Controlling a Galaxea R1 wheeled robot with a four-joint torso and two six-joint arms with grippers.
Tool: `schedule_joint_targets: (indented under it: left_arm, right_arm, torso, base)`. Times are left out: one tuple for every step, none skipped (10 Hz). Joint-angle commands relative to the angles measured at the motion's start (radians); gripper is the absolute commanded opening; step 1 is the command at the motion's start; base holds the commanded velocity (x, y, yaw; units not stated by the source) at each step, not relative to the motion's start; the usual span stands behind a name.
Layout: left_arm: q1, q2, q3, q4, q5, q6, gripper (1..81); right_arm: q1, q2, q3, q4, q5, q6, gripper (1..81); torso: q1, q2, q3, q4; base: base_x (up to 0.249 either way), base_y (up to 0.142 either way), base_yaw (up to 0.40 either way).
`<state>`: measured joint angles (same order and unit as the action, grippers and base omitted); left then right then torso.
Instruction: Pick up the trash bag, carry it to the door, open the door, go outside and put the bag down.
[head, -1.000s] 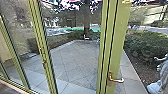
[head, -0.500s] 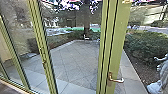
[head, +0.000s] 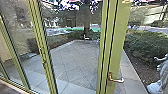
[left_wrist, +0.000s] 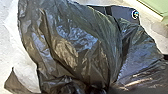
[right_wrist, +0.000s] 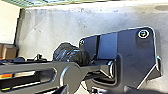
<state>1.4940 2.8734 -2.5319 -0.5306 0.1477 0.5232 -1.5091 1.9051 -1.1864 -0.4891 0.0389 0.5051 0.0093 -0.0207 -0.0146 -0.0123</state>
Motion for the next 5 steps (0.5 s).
schedule_joint_targets:
  left_arm:
    - [-0.045, -0.005, 0.008, -0.005, 0.084, 0.006, 1.0]
    - [-0.045, -0.005, 0.008, -0.003, 0.082, 0.006, 1.0]
    - [-0.045, -0.003, 0.008, -0.005, 0.084, 0.006, 1.0]
    - [-0.045, -0.003, 0.008, -0.005, 0.084, 0.006, 1.0]
    - [-0.045, -0.003, 0.008, -0.005, 0.082, 0.006, 1.0]
  right_arm:
    - [0.101, -0.160, 0.136, -0.012, -0.033, -0.002, 81.1]
    - [0.120, -0.186, 0.163, -0.012, -0.037, -0.002, 81.1]
    - [0.143, -0.226, 0.203, -0.009, -0.040, -0.001, 81.1]
    - [0.166, -0.255, 0.231, -0.008, -0.045, 0.000, 81.1]
    - [0.189, -0.281, 0.255, -0.008, -0.047, 0.000, 81.1]
  torso:
    - [0.000, 0.000, 0.000, 0.000]
    - [0.000, 0.000, 0.000, 0.000]
    - [0.000, 0.000, 0.000, 0.000]
    - [0.000, 0.000, 0.000, 0.000]
    - [0.000, 0.000, 0.000, 0.000]
  base:
    - [0.000, 0.000, 0.000]
    - [0.000, 0.000, 0.000]
    - [0.000, 0.000, 0.000]
    - [0.000, 0.000, 0.000]
    - [0.000, 0.000, 0.000]
